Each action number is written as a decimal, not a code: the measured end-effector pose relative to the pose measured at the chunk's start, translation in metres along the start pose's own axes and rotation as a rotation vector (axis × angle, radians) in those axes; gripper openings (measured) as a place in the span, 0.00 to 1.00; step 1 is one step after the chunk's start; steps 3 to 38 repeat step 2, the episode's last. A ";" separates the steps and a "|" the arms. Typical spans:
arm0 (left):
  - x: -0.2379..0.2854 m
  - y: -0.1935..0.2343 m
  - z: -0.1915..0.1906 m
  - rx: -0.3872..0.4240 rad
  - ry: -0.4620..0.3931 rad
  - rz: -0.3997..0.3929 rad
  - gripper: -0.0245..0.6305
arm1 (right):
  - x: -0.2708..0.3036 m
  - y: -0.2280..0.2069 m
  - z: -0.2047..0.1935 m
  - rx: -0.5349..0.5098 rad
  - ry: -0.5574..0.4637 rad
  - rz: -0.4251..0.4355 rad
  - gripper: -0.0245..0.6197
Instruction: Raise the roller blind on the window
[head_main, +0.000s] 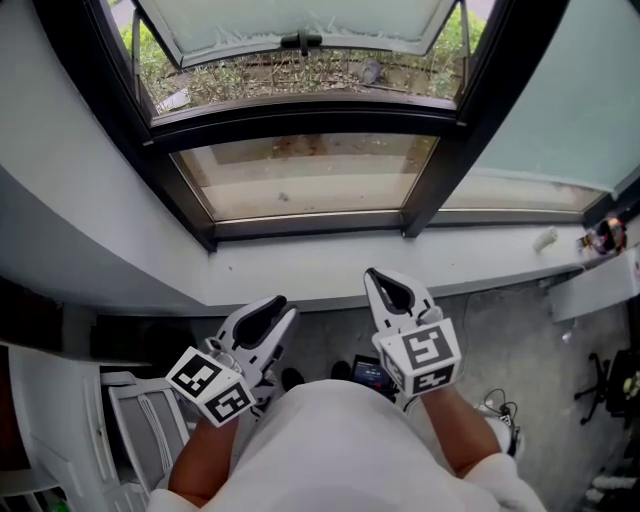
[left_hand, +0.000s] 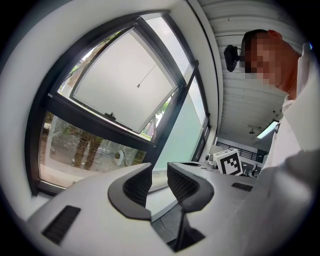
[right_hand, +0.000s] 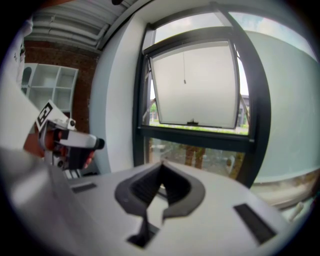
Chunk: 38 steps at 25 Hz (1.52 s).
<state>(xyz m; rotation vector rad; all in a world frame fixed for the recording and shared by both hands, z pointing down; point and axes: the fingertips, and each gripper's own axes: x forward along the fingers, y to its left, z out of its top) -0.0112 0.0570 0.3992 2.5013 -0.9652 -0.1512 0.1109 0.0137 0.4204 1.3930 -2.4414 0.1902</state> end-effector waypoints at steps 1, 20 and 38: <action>0.001 0.000 0.001 0.002 -0.002 0.000 0.21 | 0.001 0.000 0.001 -0.003 -0.002 0.000 0.07; 0.001 0.001 0.002 0.004 -0.004 0.000 0.21 | 0.002 -0.001 0.002 -0.005 -0.003 0.000 0.07; 0.001 0.001 0.002 0.004 -0.004 0.000 0.21 | 0.002 -0.001 0.002 -0.005 -0.003 0.000 0.07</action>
